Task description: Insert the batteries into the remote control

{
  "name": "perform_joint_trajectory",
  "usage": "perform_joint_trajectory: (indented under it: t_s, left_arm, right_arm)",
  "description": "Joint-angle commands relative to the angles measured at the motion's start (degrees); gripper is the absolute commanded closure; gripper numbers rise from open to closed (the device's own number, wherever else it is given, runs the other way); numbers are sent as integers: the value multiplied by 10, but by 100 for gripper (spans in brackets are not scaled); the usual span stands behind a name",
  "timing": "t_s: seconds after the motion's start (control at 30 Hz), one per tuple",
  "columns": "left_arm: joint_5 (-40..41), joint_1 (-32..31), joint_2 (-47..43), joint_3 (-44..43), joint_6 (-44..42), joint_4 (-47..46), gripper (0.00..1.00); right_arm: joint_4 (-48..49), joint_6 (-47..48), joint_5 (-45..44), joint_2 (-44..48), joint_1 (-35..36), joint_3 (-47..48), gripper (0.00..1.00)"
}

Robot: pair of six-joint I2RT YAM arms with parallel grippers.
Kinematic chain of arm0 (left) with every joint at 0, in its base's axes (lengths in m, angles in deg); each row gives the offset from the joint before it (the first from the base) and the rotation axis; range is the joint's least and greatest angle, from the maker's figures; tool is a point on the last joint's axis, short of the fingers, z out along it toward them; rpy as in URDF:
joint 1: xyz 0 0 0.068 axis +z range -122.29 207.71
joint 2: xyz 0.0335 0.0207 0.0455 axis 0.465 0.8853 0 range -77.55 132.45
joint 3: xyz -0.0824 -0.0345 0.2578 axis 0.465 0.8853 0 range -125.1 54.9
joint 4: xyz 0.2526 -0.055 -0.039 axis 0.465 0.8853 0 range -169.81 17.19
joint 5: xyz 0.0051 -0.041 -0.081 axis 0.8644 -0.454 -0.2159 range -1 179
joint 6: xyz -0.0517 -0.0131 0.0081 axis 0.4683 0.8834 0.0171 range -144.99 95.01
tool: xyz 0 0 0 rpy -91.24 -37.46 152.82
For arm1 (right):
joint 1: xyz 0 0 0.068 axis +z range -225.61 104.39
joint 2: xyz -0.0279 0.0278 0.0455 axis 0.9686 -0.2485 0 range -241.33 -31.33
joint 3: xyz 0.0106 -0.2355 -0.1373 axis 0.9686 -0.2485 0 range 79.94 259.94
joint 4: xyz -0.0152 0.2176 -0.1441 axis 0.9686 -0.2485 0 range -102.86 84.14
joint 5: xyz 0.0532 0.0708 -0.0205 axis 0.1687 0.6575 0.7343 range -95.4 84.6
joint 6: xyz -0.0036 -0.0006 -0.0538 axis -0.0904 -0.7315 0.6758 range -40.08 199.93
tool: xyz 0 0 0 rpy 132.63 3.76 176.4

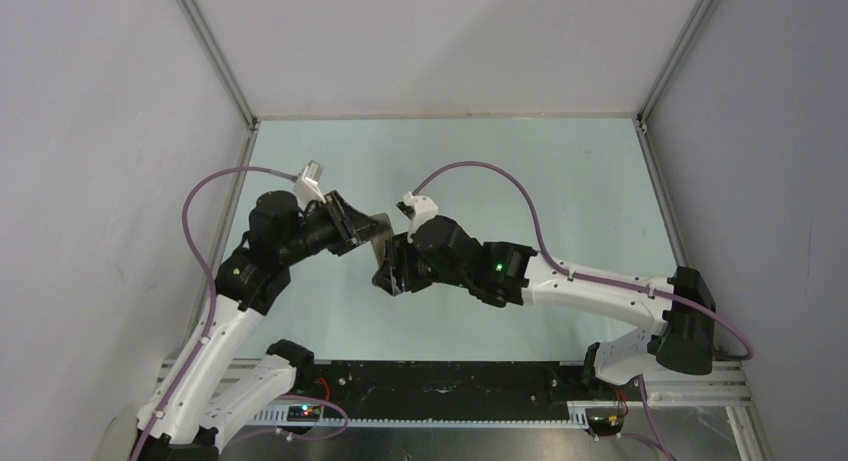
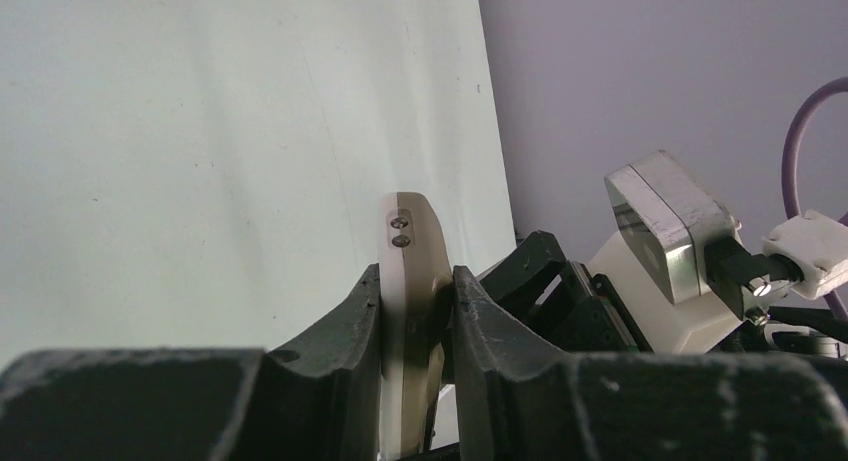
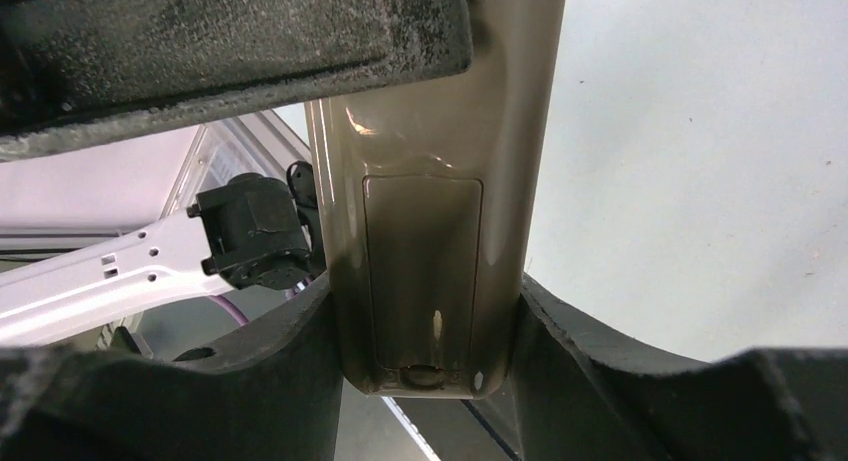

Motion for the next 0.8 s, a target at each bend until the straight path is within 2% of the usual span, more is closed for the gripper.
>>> perform_joint_trajectory:
  t_s: [0.0,0.13,0.23,0.77]
  left_arm:
    - [-23,1,-11,-5,-6,-19,81]
    - [-23,0,-18,-2,-7,-18,73]
    - [-24,1,-21,-1,-9,-18,63]
    - [-52,1,-42,-6,-53,-19,20]
  right_arm:
    - [40,6,17,0,-4,25,61]
    - [49,7,25,6,-4,25,67]
    - [54,6,27,12,-5,25,69]
    - [84,-13,97,29,-15,25,72]
